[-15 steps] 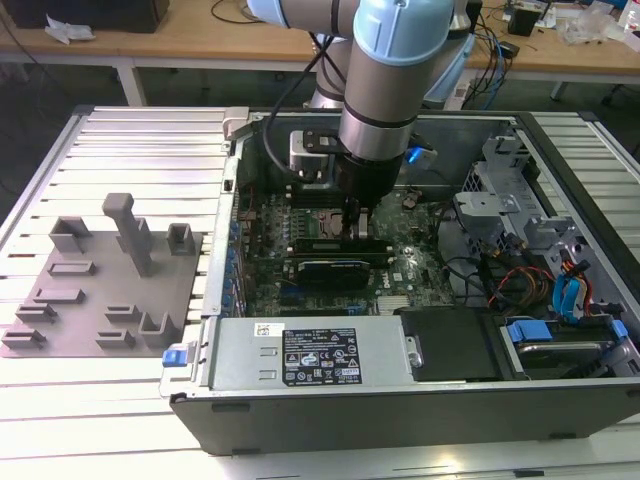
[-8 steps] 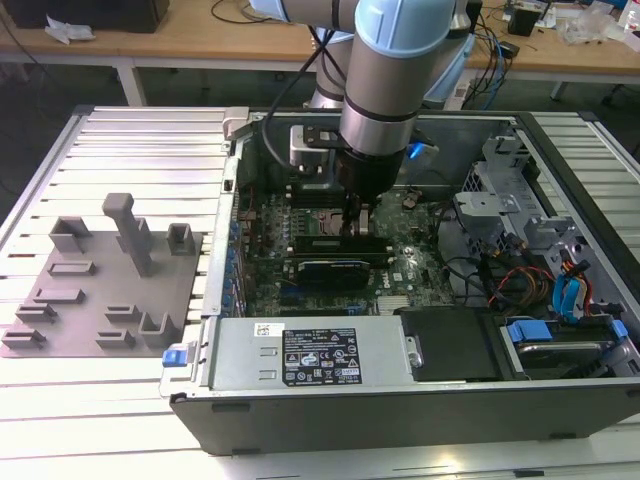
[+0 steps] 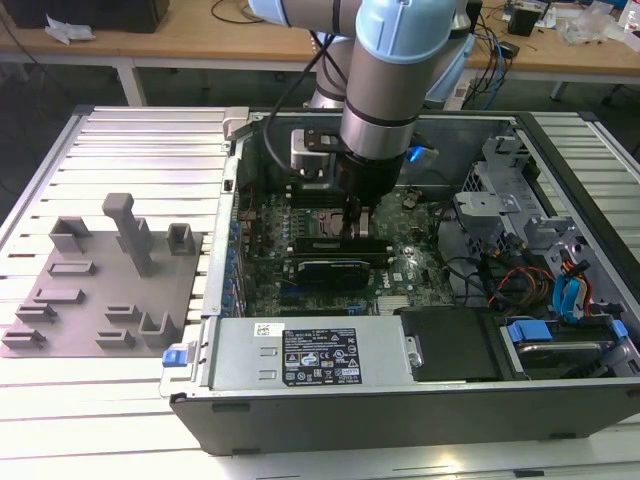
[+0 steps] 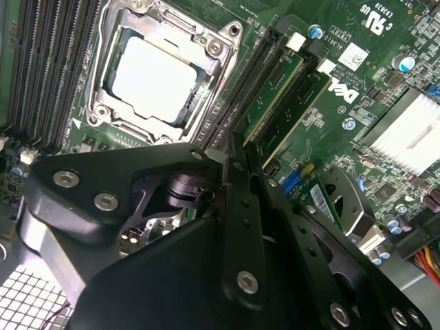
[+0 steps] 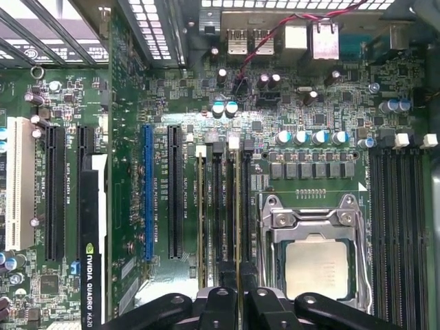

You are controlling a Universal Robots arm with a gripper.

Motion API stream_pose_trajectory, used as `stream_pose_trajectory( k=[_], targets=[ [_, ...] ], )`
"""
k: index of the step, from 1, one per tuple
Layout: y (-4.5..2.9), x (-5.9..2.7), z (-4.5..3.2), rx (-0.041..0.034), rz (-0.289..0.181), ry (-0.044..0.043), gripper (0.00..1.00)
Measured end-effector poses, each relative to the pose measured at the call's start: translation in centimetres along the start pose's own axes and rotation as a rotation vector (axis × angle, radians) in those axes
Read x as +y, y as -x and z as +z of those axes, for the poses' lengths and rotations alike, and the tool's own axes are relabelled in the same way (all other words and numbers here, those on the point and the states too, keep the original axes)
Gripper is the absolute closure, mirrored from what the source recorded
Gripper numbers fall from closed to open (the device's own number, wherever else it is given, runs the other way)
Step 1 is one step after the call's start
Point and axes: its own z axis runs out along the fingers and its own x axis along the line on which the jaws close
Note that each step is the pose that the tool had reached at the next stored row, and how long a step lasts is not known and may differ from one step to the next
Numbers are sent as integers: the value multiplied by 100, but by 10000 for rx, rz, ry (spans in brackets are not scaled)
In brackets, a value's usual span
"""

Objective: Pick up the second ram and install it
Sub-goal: 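Insert the second ram into the second slot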

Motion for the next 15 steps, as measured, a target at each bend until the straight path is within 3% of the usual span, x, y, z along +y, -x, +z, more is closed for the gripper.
stream_pose_trajectory(
  k=[15],
  targets=[
    [-3, -14, 30, 2, -67, 3, 89]
  ],
)
